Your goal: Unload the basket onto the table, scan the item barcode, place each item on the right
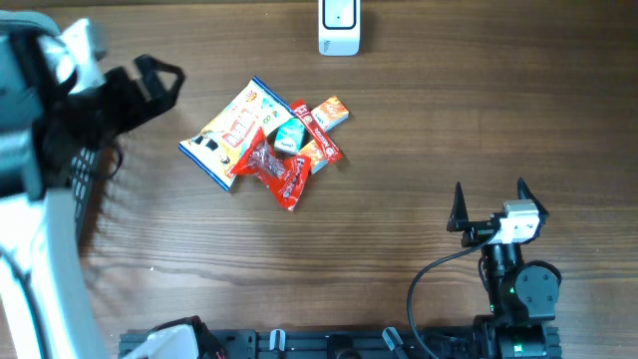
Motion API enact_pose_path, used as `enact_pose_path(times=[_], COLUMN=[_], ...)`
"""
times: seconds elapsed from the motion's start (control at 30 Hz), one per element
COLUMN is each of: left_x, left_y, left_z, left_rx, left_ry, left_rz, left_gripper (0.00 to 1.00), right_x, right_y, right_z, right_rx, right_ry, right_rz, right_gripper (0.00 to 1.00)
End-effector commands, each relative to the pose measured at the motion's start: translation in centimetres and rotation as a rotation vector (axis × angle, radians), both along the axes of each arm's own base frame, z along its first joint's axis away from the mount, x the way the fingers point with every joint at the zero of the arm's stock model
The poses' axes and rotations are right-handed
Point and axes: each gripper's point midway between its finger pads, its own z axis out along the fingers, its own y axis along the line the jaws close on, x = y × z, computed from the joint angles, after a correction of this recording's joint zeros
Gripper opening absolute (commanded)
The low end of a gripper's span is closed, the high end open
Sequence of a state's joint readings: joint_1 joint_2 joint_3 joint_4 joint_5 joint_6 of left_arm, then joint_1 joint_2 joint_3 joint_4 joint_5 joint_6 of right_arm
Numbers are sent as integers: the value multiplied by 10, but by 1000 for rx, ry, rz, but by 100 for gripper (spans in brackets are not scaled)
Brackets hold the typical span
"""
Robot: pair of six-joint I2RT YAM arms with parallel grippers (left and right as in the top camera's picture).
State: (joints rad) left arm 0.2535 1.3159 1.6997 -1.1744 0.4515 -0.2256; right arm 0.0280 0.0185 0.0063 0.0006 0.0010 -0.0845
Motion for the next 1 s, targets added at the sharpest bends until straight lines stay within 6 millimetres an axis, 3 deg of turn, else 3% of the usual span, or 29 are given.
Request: enact_pose_path(times=[0.0,0.07,0.13,0.3,0.47,0.8,0.97], left_x=[-37,-63,-76,-83,-66,-11,-4], left_y=[47,77,86,96,108,147,150], left_z=[37,48,53,57,41,-38,-47], left_rx=[140,213,220,195,172,74,68], left_ry=[-109,-127,-139,-150,-91,169,191], left_rz=[212,363,423,497,508,558,555], left_gripper=[100,100,100,100,100,100,100], right_x=[0,0,0,0,0,0,0], right_y=[-1,-1,-1,-1,-1,-1,-1], right_z=[2,2,2,2,2,2,2], right_rx=[-10,-10,-10,-10,-10,-10,-10], right_ry=[-9,-9,-9,-9,-9,-9,-9], right_rz=[-3,-3,-3,-3,-3,-3,-3], right_gripper=[100,100,100,100,100,100,100])
